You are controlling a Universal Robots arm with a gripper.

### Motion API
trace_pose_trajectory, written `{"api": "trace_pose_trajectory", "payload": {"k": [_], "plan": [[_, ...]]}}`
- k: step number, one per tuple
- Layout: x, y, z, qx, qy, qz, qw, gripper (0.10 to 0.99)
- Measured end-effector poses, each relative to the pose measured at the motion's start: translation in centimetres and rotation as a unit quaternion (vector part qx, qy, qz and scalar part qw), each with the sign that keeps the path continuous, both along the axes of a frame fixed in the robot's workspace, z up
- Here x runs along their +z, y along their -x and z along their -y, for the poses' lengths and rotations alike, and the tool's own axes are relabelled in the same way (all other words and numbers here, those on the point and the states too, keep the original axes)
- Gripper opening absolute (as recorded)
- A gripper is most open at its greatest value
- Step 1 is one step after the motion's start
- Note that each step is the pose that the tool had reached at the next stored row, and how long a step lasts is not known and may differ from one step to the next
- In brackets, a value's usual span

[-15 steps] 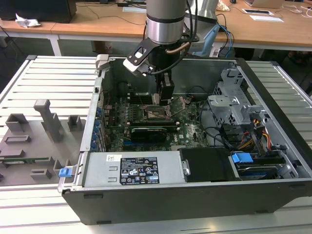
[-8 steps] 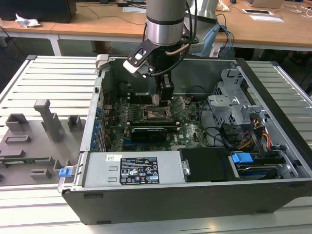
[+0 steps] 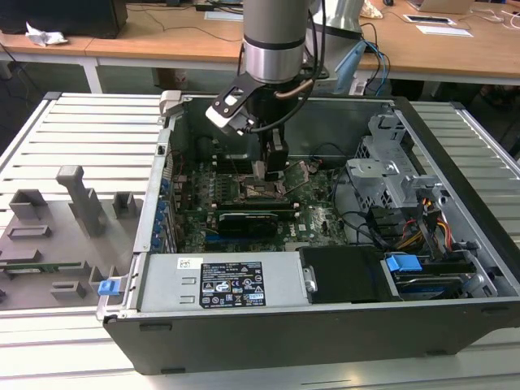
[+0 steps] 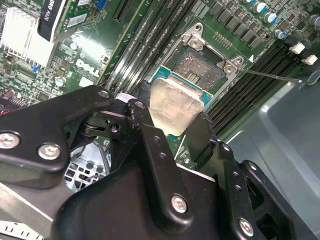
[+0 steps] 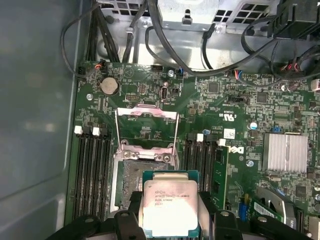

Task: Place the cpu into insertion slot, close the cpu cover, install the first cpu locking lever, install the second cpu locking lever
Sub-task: 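Place the cpu into insertion slot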

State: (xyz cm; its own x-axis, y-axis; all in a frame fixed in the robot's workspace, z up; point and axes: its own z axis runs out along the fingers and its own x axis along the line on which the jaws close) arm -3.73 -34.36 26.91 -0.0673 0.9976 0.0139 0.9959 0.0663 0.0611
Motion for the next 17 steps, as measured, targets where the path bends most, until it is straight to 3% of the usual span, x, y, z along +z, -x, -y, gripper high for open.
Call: {"api": "trace_pose_trajectory", "payload": {"k": [17], "plan": [[-0.42, 0.01, -0.15, 0.0, 0.0001, 0.0, 1.0, 0.525]]}}
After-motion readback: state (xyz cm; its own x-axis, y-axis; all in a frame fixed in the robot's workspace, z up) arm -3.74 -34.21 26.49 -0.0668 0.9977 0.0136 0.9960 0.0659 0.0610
